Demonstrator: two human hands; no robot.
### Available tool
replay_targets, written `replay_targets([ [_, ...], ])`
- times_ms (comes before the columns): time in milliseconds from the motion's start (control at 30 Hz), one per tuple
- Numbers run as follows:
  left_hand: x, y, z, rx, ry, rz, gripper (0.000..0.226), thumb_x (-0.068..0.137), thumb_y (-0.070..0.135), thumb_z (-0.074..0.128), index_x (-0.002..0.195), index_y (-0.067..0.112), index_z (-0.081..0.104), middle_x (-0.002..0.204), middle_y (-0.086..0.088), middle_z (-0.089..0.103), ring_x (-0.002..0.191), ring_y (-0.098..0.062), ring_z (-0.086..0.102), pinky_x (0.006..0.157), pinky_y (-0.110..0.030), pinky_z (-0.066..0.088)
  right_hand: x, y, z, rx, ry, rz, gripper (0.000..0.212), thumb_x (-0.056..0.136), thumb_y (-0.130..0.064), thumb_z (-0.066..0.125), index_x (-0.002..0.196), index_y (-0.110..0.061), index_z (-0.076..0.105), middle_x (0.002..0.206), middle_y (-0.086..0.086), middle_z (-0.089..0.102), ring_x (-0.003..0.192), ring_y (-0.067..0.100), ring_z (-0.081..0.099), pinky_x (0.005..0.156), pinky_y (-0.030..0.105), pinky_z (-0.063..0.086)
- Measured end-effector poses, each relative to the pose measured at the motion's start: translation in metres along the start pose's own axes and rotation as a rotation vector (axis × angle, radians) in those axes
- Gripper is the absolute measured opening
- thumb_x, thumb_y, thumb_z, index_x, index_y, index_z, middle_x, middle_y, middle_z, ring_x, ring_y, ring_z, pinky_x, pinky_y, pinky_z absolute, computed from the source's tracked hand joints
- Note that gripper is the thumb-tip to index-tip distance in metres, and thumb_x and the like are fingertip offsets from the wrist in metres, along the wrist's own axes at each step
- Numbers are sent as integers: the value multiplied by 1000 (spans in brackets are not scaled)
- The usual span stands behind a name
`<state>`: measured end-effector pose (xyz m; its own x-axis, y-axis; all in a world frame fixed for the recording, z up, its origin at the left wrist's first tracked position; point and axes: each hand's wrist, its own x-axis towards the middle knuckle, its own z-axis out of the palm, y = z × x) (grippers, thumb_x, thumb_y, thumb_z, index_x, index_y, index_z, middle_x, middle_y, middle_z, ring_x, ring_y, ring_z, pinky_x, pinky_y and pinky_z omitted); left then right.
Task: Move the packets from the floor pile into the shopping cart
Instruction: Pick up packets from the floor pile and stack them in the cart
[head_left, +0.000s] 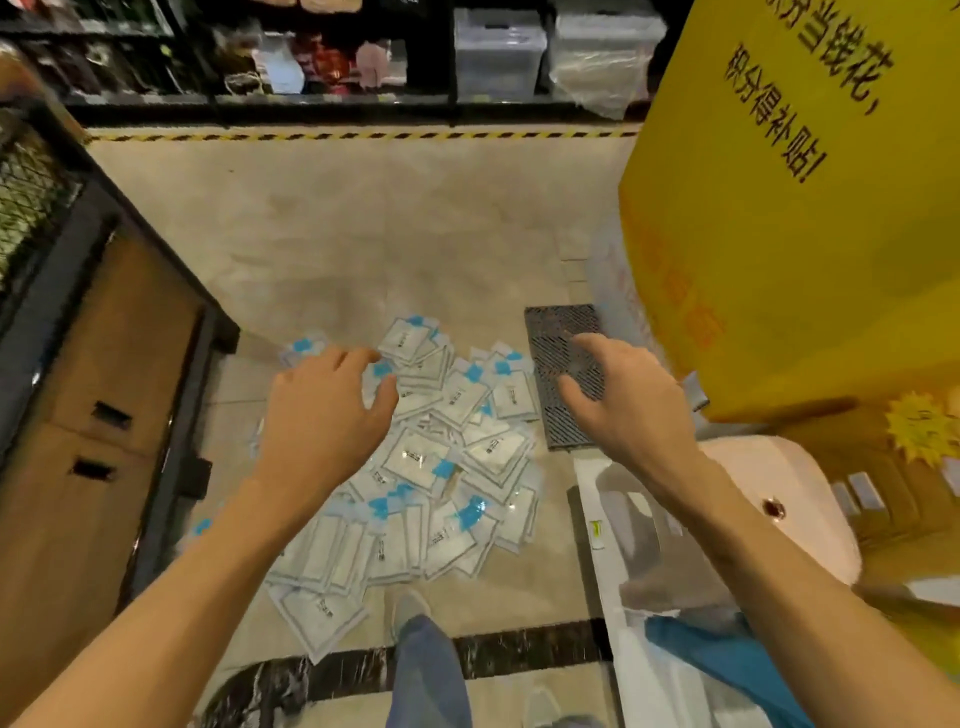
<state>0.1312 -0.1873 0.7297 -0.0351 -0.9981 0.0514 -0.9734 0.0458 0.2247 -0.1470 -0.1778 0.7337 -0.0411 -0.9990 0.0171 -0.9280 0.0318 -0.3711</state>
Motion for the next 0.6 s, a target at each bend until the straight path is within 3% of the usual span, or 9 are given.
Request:
replay_targets([
  [200, 69, -50, 92, -7, -87, 51, 41, 98, 39, 57, 130, 16, 64, 122, -9, 70, 105, -34, 66, 86, -47, 50, 43, 10, 85, 12, -37, 136, 48, 94, -38, 66, 139, -21, 60, 131, 4, 67, 118, 32, 61, 90, 49, 55],
  [300, 96, -74, 155, -17, -136, 27, 51, 93, 46, 46, 128, 13, 65, 117, -11, 70, 100, -38, 66, 83, -49, 52, 65, 33, 142, 25, -54, 175, 50, 93, -37, 70, 138, -18, 61, 131, 5, 68, 116, 33, 62, 86, 47, 55],
  [600, 137, -140, 431, 21, -267, -87, 56, 87, 44, 48, 131, 13, 63, 116, -17, 70, 99, -42, 65, 81, -52, 49, 137, 149, 381, 25, -172, 259, 52, 93, -39, 69, 139, -17, 58, 130, 9, 68, 115, 35, 62, 85, 46, 52],
])
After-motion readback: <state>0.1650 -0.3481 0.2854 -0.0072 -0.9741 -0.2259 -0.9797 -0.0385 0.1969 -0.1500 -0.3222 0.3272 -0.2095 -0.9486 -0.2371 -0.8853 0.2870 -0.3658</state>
